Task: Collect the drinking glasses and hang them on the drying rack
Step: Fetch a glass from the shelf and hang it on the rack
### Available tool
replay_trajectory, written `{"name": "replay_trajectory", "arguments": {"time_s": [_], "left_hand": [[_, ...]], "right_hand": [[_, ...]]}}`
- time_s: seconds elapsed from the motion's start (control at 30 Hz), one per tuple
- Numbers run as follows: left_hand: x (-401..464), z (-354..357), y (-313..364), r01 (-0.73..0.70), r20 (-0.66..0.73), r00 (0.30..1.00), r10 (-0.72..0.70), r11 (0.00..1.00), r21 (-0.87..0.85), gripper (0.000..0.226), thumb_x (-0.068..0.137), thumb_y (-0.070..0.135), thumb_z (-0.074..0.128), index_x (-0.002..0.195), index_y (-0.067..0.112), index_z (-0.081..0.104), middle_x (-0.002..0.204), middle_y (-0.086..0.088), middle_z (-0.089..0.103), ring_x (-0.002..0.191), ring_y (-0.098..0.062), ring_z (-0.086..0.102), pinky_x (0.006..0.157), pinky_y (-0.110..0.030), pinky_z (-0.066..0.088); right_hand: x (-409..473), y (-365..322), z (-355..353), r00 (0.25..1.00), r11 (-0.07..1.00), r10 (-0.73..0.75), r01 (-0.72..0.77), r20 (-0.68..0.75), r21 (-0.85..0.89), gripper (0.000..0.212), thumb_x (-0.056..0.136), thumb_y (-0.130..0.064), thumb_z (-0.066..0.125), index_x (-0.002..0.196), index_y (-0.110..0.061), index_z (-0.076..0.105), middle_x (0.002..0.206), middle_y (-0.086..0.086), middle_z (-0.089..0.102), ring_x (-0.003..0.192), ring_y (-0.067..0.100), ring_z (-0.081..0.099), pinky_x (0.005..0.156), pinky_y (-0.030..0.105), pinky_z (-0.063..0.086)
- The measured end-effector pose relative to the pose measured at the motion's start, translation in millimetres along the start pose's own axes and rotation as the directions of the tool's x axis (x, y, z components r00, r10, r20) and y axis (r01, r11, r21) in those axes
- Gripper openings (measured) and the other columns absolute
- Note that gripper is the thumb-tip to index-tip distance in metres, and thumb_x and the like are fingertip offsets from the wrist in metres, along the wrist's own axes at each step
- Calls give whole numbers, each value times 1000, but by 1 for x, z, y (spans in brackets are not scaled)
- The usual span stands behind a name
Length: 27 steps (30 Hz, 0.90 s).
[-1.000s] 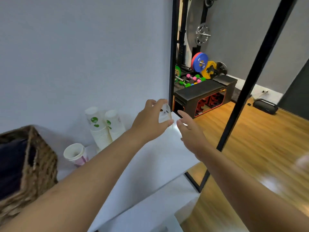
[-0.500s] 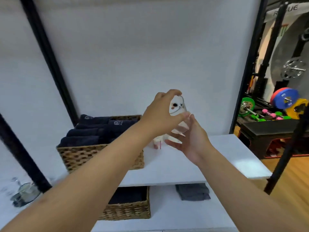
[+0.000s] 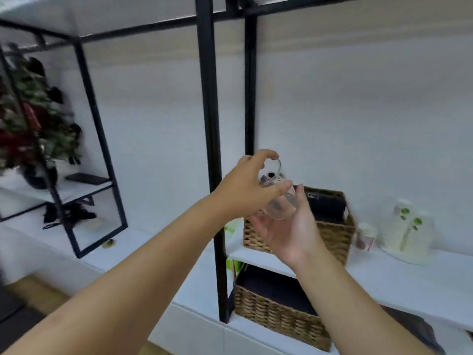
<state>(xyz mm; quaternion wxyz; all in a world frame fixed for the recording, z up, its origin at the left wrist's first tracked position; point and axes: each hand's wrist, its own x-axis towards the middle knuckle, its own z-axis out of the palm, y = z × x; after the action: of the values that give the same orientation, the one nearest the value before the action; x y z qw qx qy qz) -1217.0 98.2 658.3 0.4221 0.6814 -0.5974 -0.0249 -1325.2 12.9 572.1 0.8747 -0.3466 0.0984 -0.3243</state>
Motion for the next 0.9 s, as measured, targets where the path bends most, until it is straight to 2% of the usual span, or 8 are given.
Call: {"name": "replay_trajectory", "arguments": {"time_s": [0.1,0.2,0.33,0.43,0.57,0.73,0.9], "left_hand": [[-36,-62,-49,49,-28,998,-48,999,15,57,80,69,65,130,51,44,124,7,50,106,-9,60,90,-38,56],[-66,-118,-96,126,-40,991,-126,992,-7,59,83,65,69,134,52,42,135,5,49,117,-13,57,92,-34,53],[-91,-177,-155,189,-57,981,-188,982,14,67,84,63,70,142,49,39,144,4,48,128,-9,49,96,-28,42],[-103,-206,-196,220,-103,971,-214,974,57,70,84,62,72,144,47,39,144,7,50,132,-7,48,96,-26,40],[-106,-229,-256,279,-146,955,-259,950,137,76,81,64,73,146,44,40,144,10,50,132,-7,47,97,-27,40],[-101,-232,-341,339,-129,940,-317,912,229,78,82,64,72,149,44,38,146,12,49,133,-6,44,100,-25,37],[-81,-233,-429,434,-97,901,-423,875,215,85,79,68,71,151,49,29,152,13,44,132,1,40,110,-36,42]], "right_hand": [[16,61,51,999,999,31,-32,28,22,59,98,-68,53,136,-26,71,138,9,70,121,27,70,89,36,59],[36,115,94,998,998,55,-55,30,-8,51,99,-58,61,132,-22,74,130,13,73,121,32,70,95,38,59],[67,170,136,991,991,131,-131,10,-8,68,88,-52,80,140,-13,61,137,31,63,116,46,70,93,48,61],[92,199,159,987,985,159,-159,-1,-62,67,84,-52,83,135,-15,62,139,30,59,110,45,73,83,44,64],[134,229,173,991,969,133,-134,-19,-208,55,87,-49,81,132,-23,62,134,24,57,103,38,77,79,43,64],[198,263,165,998,904,44,-60,-47,-423,66,81,-48,86,137,-27,58,126,12,64,100,31,78,75,42,65],[282,291,145,999,821,-14,-6,-31,-571,66,77,-50,89,135,-35,60,123,9,67,97,20,77,73,38,66]]}}
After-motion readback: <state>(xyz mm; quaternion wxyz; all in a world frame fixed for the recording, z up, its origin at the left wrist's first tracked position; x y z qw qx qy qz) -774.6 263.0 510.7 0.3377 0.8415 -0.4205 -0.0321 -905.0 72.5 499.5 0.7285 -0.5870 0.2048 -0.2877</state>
